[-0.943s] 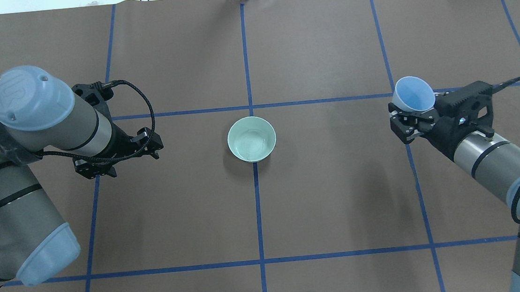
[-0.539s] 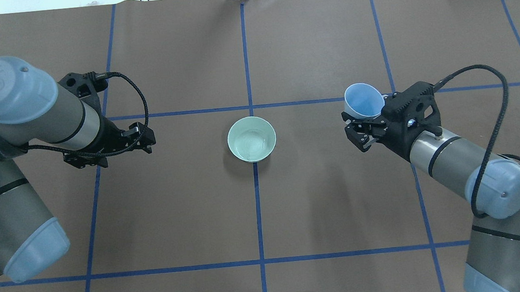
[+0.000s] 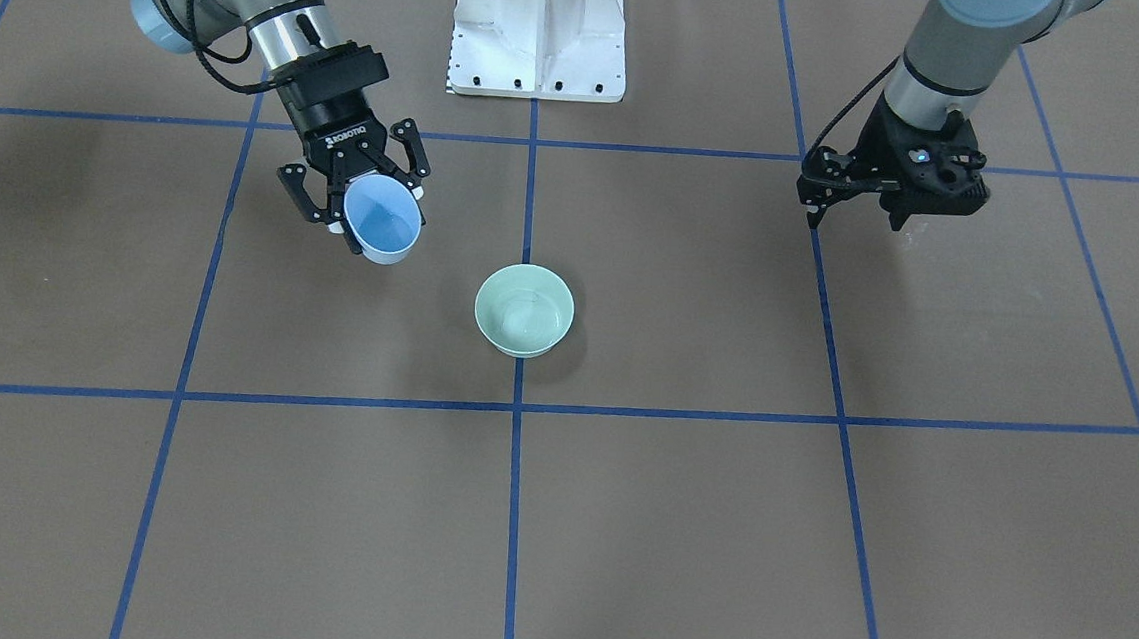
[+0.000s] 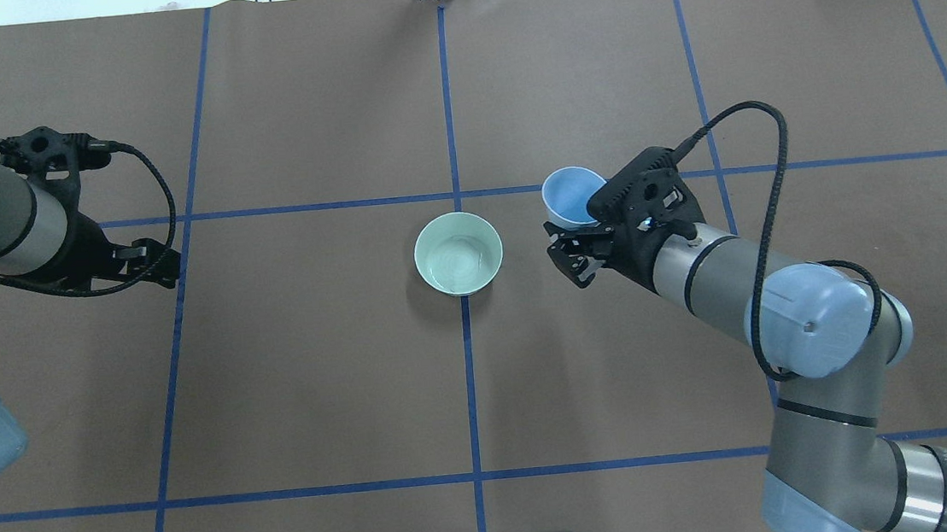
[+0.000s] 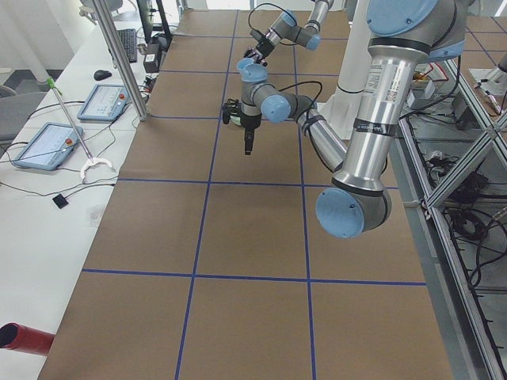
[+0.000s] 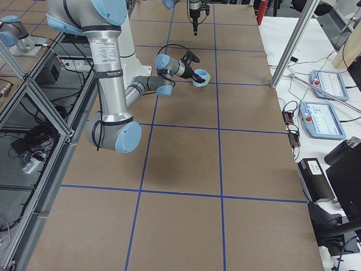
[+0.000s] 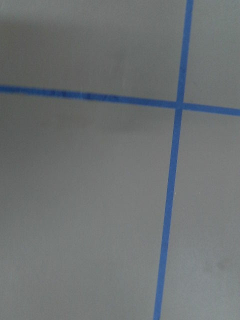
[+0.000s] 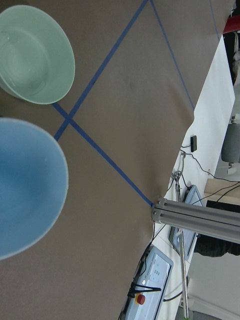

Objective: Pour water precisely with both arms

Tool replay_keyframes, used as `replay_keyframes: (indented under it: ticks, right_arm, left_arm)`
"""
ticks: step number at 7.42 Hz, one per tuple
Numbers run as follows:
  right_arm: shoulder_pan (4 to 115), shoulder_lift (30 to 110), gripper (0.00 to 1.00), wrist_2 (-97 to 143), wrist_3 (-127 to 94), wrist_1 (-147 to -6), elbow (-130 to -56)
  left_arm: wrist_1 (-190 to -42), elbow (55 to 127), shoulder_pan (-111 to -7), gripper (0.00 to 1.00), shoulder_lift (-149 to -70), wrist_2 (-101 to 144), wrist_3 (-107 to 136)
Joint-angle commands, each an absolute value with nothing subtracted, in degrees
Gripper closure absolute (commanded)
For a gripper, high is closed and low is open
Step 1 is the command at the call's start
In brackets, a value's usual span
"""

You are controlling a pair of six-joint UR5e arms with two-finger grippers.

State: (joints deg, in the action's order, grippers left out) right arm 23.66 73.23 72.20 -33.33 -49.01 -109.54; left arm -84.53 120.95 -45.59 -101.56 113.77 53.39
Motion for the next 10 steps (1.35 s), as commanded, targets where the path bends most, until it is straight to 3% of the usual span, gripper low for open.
replay_keyframes:
  ticks: [1,7,10]
  right_arm:
    - [23.5,67.2,1.0,74.6,-32.0,-57.7,-108.6]
    - [23.7,59.7,1.0,83.4,-23.5,-80.5,-107.1]
    - [24.4,54.4,1.0,83.9,-23.5,-80.8,-101.0]
  left_arm:
    - [-84.6,121.5,-47.0,0.0,-99.6,113.9,49.5]
    - [-84.7,122.2,-47.8,0.0,-97.8,114.2,48.3]
    - [-84.7,121.9,-47.9,0.0,-97.8,114.2,48.3]
